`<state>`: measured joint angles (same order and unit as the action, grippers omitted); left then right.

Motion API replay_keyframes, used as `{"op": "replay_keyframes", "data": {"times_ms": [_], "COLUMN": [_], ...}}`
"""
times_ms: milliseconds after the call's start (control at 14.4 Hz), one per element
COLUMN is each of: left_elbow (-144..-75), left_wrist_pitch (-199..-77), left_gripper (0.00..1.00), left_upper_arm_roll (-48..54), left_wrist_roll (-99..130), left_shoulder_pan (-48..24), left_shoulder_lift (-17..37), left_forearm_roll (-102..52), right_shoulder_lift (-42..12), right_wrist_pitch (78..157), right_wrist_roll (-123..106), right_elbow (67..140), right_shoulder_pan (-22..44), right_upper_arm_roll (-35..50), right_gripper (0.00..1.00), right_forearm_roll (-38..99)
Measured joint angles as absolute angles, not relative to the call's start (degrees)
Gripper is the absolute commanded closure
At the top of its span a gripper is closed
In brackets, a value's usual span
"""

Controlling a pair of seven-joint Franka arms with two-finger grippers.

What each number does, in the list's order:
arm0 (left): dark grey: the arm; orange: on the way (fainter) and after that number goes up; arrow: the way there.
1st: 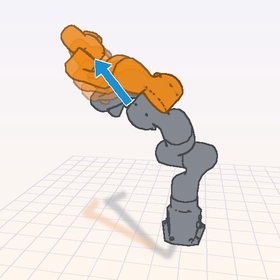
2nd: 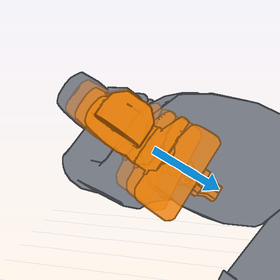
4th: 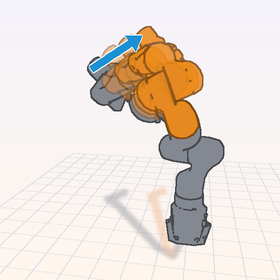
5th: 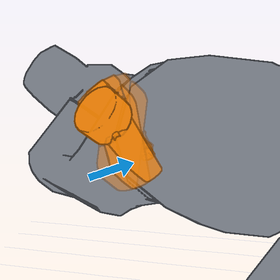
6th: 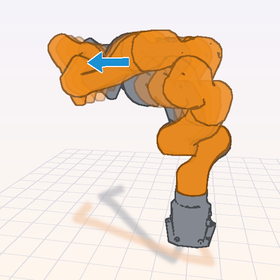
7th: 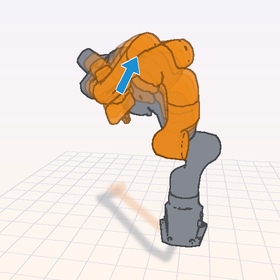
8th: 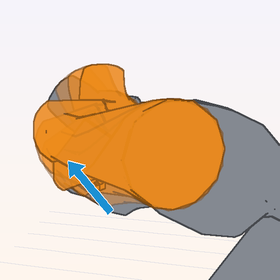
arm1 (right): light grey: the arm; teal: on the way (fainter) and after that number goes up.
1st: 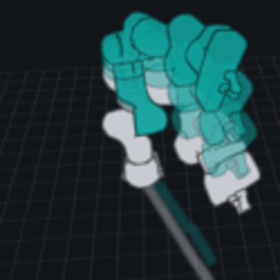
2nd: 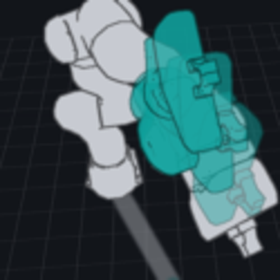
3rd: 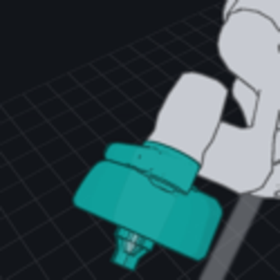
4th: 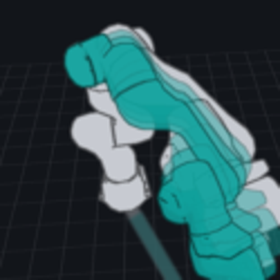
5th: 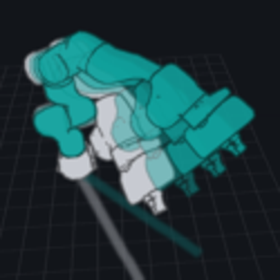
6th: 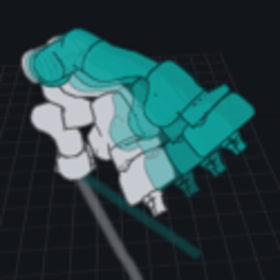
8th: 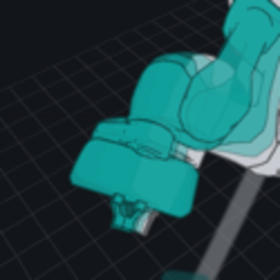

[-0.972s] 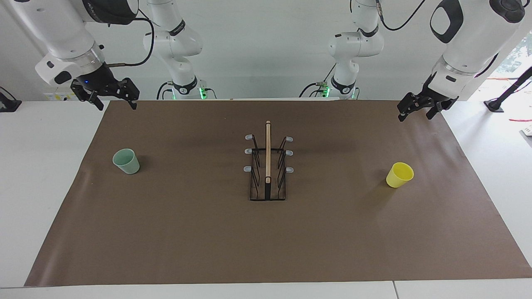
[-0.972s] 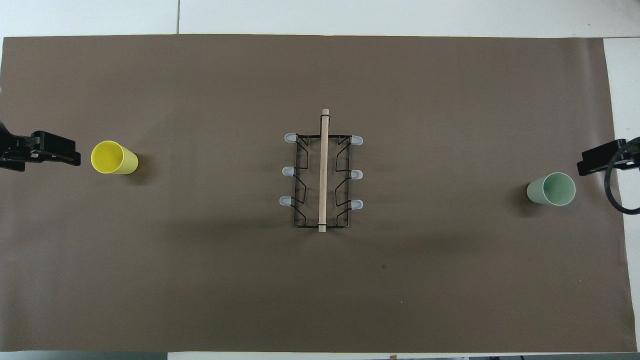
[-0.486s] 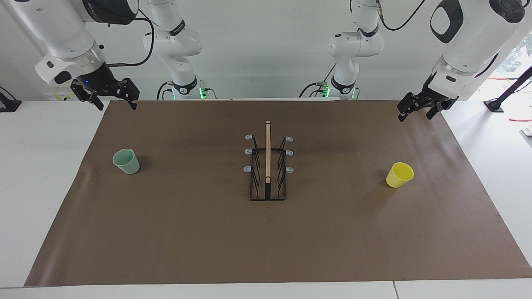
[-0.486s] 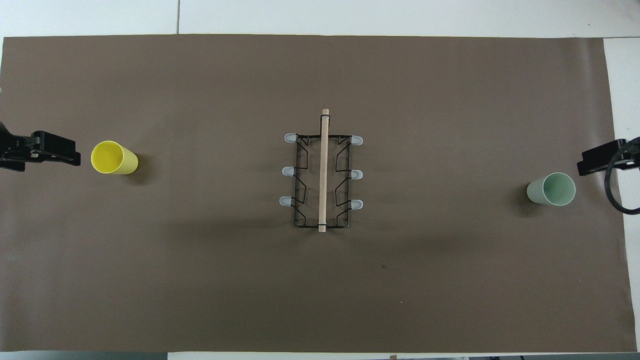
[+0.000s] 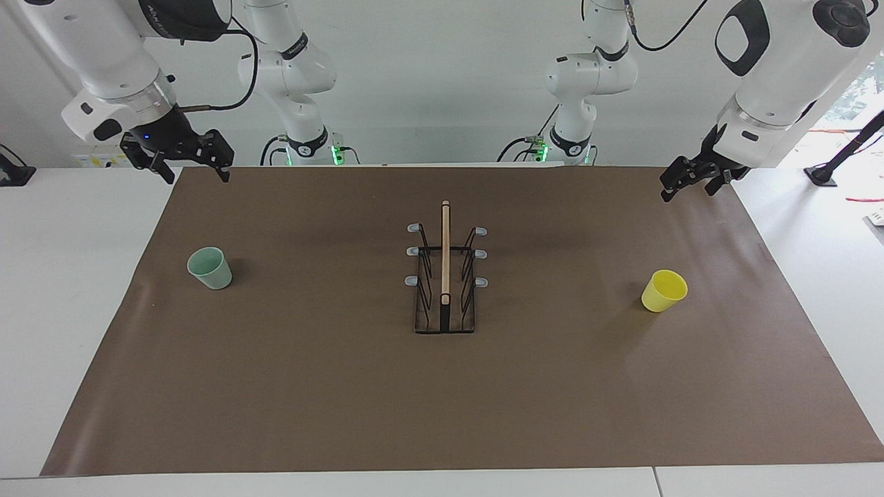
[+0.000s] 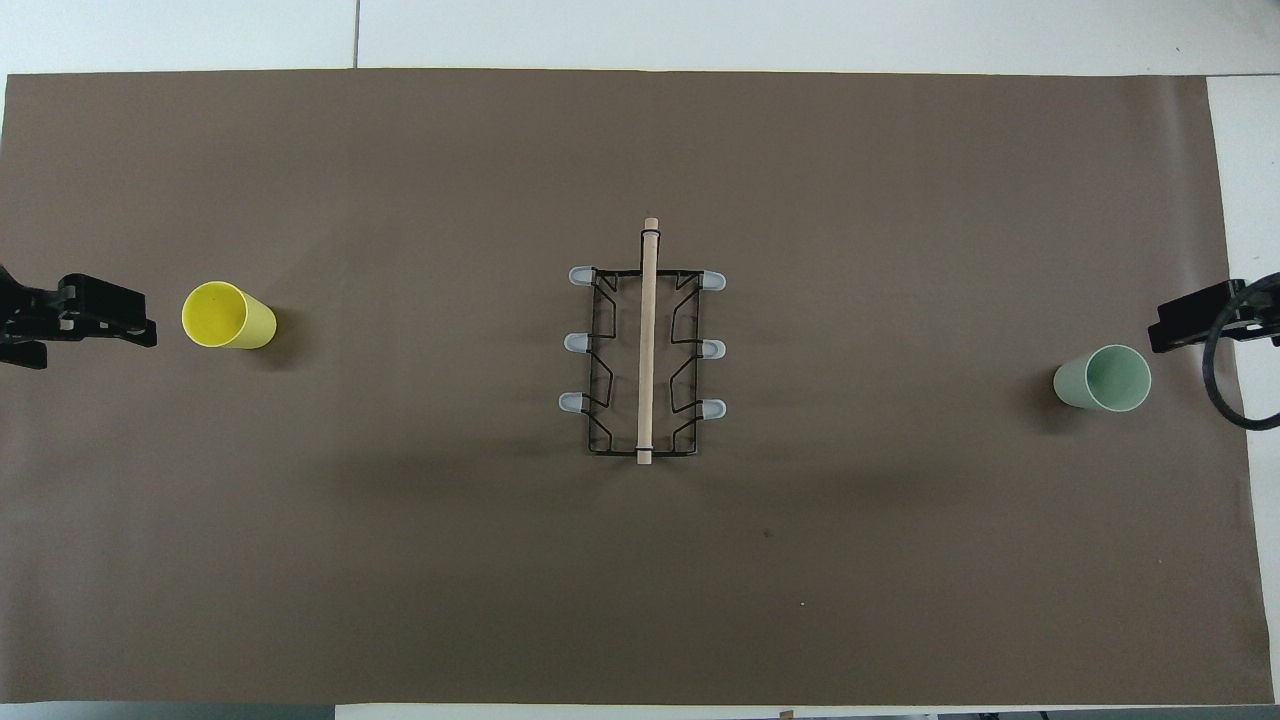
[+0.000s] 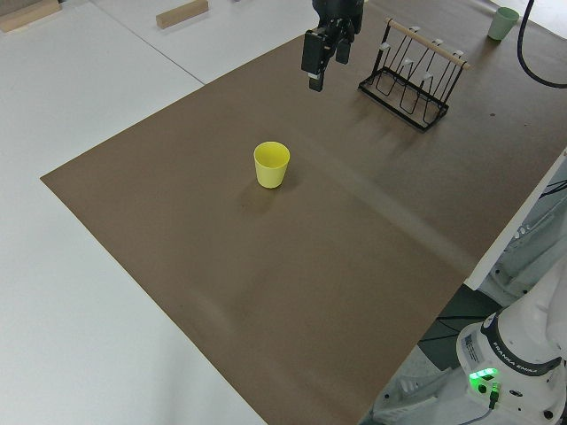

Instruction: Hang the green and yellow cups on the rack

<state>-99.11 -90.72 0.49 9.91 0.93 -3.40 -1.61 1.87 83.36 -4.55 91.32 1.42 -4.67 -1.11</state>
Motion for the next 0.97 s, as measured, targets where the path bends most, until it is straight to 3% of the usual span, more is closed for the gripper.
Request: {"op": "replay_keyframes", "data": {"times_ms": [486,694,972], "left_elbow": [-105.8,-106.9,-107.0], "left_wrist_pitch": [-95.6,-99.6,-102.3], "left_gripper": [0.00,0.00,0.00], "left_upper_arm_roll": [0.1,0.0,-0.1], "left_wrist_roll": [31.3,38.8,44.3], "left_shoulder_pan": [7.9,10.8,16.2], "left_shoulder_lift": [-2.7,1.2,8.4], "left_forearm_roll": [-12.6,-19.1,-29.0], "right_shoulder_lift": [1.9,1.2,-5.7], "right_wrist_pitch": [79.8,80.1,81.6], "right_wrist_roll": [-4.6,-4.6,-9.2], "right_elbow": [91.7,93.7,95.7], "right_shoulder_pan": [1.5,4.7,10.1], "right_upper_arm_roll": [-4.4,-3.9,-2.6], "right_gripper": [0.00,0.00,0.00], "right_forearm_roll": [-1.5,-9.6,-21.2]}}
